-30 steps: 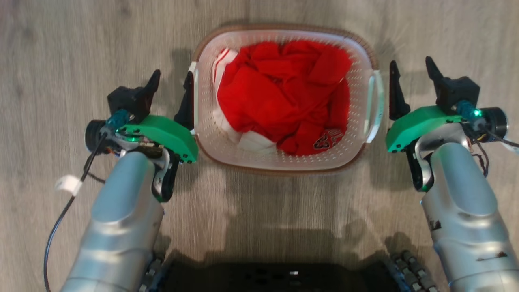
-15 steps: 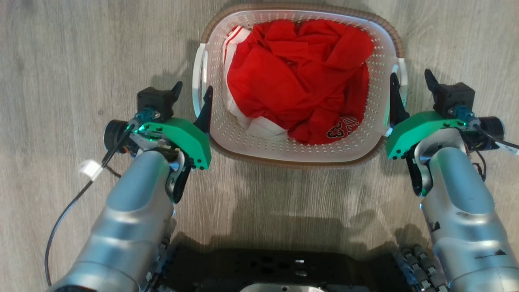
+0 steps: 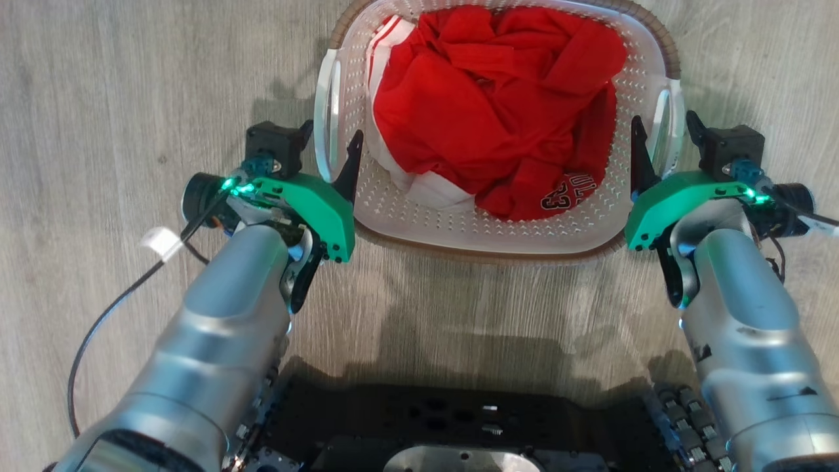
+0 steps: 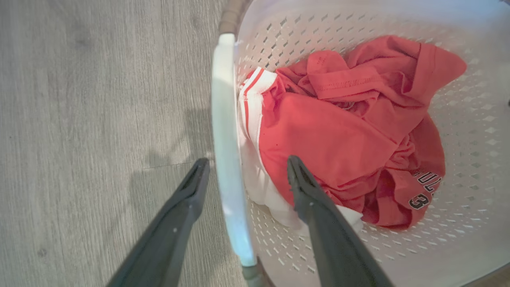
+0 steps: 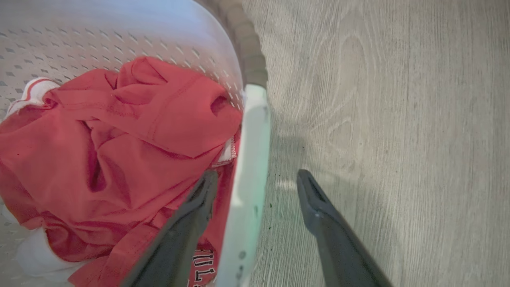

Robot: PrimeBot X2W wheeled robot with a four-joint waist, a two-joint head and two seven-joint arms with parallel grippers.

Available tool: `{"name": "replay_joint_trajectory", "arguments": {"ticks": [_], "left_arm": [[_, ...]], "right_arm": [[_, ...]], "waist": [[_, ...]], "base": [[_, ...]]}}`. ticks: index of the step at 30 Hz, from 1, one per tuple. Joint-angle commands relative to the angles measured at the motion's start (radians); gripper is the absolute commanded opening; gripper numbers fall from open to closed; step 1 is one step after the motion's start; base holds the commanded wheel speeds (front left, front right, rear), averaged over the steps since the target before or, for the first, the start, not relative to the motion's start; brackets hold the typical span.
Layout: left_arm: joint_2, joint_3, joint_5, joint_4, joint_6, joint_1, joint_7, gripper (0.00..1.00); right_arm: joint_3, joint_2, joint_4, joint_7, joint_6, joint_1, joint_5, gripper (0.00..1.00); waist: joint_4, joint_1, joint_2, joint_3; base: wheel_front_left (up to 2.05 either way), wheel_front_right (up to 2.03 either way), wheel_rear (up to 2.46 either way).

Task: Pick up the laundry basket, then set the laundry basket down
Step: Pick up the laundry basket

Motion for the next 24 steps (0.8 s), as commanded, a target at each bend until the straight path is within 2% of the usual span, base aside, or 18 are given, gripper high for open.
{"name": "replay_joint_trajectory", "arguments": {"ticks": [1,14,15,16,17,18,19,22,24], "left_arm": [[0.024,0.013,-0.009,-0.003,0.004,0.011,-0.009,1.00],[0.024,-0.079,-0.084,0.013,0.028,-0.044,-0.009,1.00],[0.024,-0.086,-0.088,0.012,0.029,-0.046,-0.009,1.00],[0.024,-0.092,-0.092,0.011,0.031,-0.048,-0.009,1.00],[0.024,-0.099,-0.094,0.010,0.031,-0.051,-0.009,0.91],[0.024,-0.105,-0.095,0.010,0.033,-0.053,-0.009,0.64],[0.024,-0.114,-0.093,0.010,0.033,-0.055,-0.009,0.44],[0.024,-0.130,-0.094,0.001,0.038,-0.058,-0.009,0.00],[0.024,-0.143,-0.101,-0.006,0.036,-0.053,-0.009,0.00]], "right_arm": [[0.017,0.014,-0.006,-0.013,0.003,0.033,-0.010,1.00],[0.022,0.014,0.020,-0.013,0.003,-0.010,-0.011,1.00],[0.023,0.014,0.020,-0.013,0.003,-0.011,-0.012,0.96],[0.023,0.014,0.021,-0.013,0.003,-0.012,-0.013,0.82],[0.024,0.014,0.021,-0.013,0.003,-0.013,-0.014,0.70],[0.024,0.014,0.022,-0.013,0.003,-0.014,-0.015,0.50],[0.025,0.014,0.023,-0.013,0.003,-0.015,-0.016,0.46],[0.023,0.014,0.032,-0.013,0.003,-0.016,-0.021,0.24],[0.022,0.014,0.039,-0.013,0.003,-0.018,-0.022,0.04]], "waist": [[0.001,0.0000,-0.0001,0.004],[0.013,0.0000,-0.0001,0.037],[0.013,0.0000,-0.0001,0.038],[0.013,0.0000,-0.0001,0.039],[0.013,0.0000,-0.0001,0.040],[0.013,0.0000,-0.0001,0.040],[0.014,0.0000,-0.0001,0.040],[0.014,0.0000,-0.0001,0.039],[0.014,0.0000,-0.0001,0.038]], "base": [[0.00,0.00,0.00],[0.00,0.00,0.00],[0.00,0.00,0.00],[0.00,0.00,0.00],[0.00,0.00,0.00],[0.00,0.00,0.00],[0.00,0.00,0.00],[0.00,0.00,0.00],[0.00,0.00,0.00]]}}
